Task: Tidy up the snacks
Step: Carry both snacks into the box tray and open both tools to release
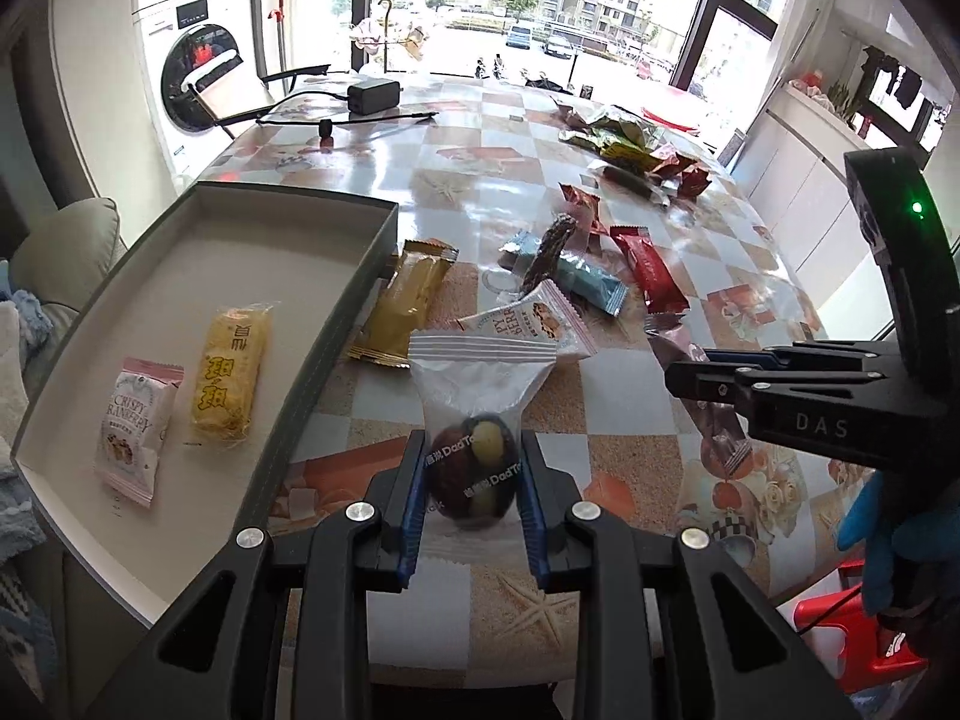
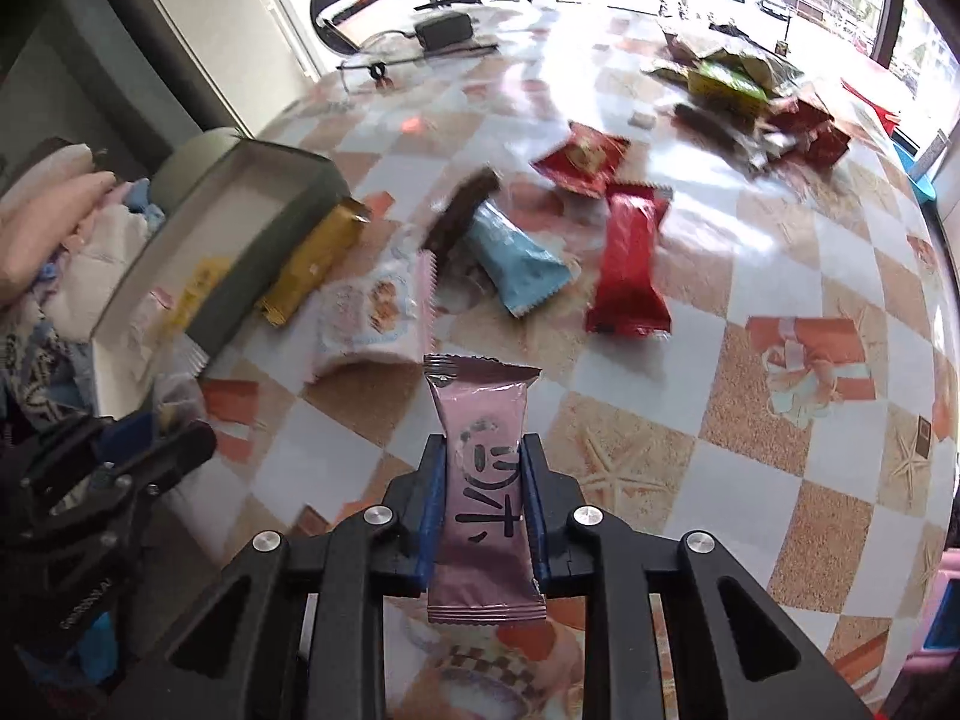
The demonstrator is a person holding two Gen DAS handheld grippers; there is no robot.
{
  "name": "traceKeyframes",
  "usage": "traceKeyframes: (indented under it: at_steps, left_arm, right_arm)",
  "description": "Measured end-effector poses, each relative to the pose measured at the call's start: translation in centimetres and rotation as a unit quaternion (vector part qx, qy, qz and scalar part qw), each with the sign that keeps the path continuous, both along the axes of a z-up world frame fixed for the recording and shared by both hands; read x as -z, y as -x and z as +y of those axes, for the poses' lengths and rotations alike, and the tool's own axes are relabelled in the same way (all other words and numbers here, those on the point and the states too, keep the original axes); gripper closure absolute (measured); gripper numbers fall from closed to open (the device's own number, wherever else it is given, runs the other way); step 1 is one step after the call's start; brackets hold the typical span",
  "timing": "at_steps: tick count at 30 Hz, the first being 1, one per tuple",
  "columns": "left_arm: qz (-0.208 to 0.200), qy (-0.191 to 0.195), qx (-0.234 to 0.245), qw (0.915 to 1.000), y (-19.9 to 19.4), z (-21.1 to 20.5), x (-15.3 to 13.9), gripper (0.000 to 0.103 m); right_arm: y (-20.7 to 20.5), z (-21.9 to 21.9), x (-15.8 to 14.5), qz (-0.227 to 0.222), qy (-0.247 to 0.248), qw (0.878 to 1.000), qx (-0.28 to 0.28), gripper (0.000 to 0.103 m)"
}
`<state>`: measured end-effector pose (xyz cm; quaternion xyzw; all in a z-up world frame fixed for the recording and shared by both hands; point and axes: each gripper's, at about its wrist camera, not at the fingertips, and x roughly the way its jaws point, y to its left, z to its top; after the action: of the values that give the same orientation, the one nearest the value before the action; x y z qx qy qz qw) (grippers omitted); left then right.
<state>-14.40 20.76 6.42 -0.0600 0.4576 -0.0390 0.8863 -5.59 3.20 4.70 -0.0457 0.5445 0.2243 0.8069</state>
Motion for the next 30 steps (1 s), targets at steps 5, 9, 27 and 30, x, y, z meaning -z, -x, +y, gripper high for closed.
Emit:
traceKeyframes:
  at_steps: [5,9,27,30]
  left_arm:
    - [-0.019,0.001,-0.024,0.9995,0.2,2.9,-1.0,0.073]
    - [-0.024,0.004,-0.05,0.9985,0.3,5.9,-1.2,0.073]
    - [-0.004,0.02,-0.129,0.9915,0.1,15.2,1.7,0.073]
    - [0.004,0.026,-0.134,0.9907,0.0,16.0,2.6,0.073]
  right_arm:
    - [-0.4,3.4,-1.6,0.001,-0.018,1.0,-0.022,0.078]
    - [-0.5,6.9,-2.1,0.001,-0.025,0.999,-0.044,0.078]
    - [-1.5,21.9,-2.1,0.008,-0.055,0.99,-0.126,0.078]
    - [-1.8,23.1,-1.6,0.015,-0.054,0.99,-0.126,0.078]
